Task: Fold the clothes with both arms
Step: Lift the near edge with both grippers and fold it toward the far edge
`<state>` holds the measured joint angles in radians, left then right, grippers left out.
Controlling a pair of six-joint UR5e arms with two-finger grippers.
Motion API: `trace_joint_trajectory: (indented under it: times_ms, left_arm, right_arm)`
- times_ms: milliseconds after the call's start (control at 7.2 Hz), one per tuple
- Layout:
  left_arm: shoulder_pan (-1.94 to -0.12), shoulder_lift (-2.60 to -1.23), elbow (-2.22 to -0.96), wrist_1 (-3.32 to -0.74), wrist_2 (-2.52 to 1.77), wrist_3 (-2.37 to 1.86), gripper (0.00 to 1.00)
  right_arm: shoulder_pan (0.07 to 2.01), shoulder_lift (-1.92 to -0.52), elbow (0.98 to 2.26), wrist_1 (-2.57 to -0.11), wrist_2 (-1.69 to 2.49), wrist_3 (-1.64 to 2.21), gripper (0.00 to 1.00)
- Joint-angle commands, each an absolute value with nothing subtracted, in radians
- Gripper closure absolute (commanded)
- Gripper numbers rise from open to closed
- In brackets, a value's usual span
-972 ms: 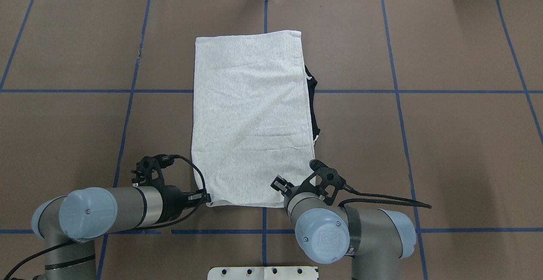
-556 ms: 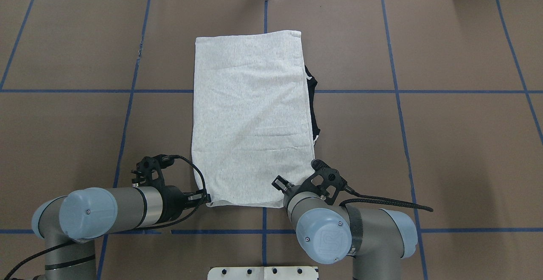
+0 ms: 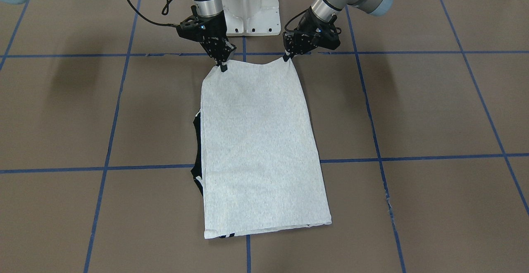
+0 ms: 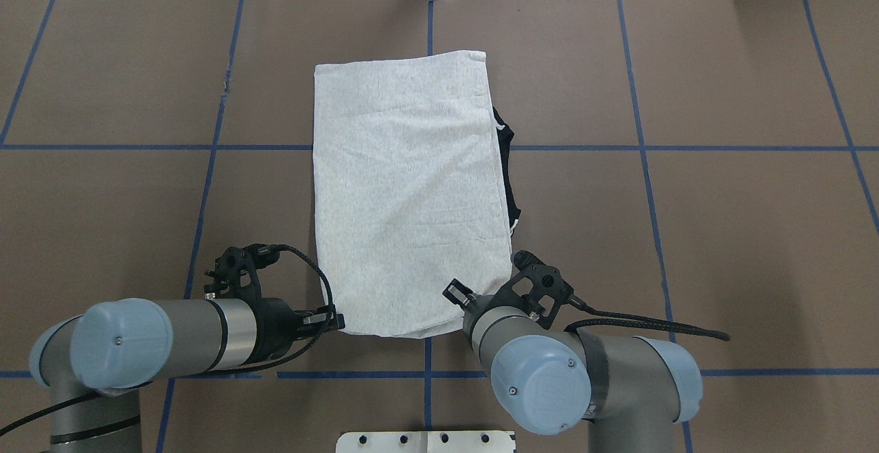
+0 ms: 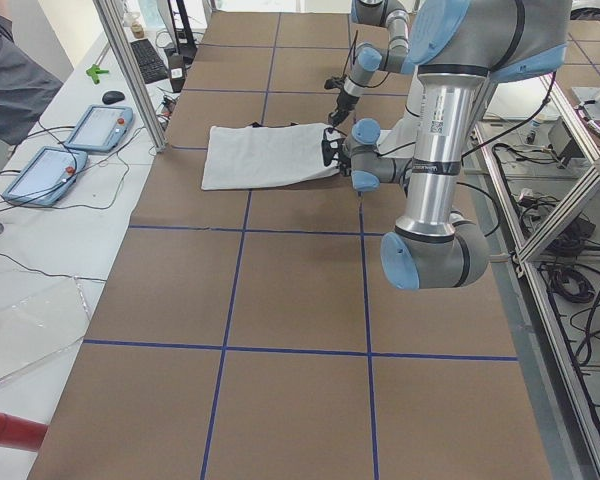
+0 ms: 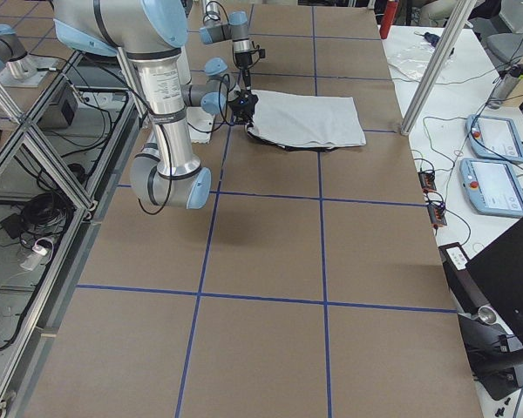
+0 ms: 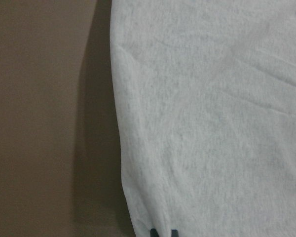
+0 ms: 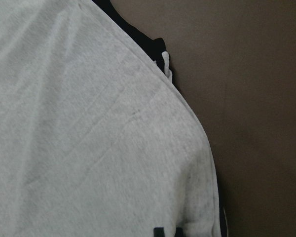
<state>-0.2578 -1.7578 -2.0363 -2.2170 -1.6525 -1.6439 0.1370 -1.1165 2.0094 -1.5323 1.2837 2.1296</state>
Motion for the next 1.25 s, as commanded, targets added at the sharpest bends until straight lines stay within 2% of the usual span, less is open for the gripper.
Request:
trace_joint_trajectory:
  times_ms: [0, 139, 417, 556, 833, 1111]
  left_arm:
    - [-0.256, -1.766, -2.362, -1.89, -1.742, -1.641, 1.0]
    - [-0.264, -1.767, -2.473, -1.782, -1.778, -1.641, 1.0]
    - [-0.284, -1.83, -2.476, -1.709, -1.799, -1.638, 1.0]
    - [-0.313, -1.85, -2.442, -1.709, -1.799, -1.637, 1.0]
    - [-0.386, -1.928, -2.29, -1.713, -1.795, -1.57, 1.0]
    - [-0.48, -1.954, -2.151, -1.724, -1.796, -1.481, 1.0]
  right_arm:
    - [0.062, -1.109, 2.342, -1.853, 1.284, 2.137, 1.0]
    - [0.046, -1.077, 2.443, -1.979, 1.287, 2.143, 1.0]
    - [0.046, -1.052, 2.413, -1.987, 1.287, 2.138, 1.0]
    - [0.066, -1.011, 2.373, -1.985, 1.282, 2.125, 1.0]
    - [0.145, -0.93, 2.248, -1.964, 1.285, 2.076, 1.0]
    - [0.236, -0.923, 2.04, -1.747, 1.293, 2.004, 1.0]
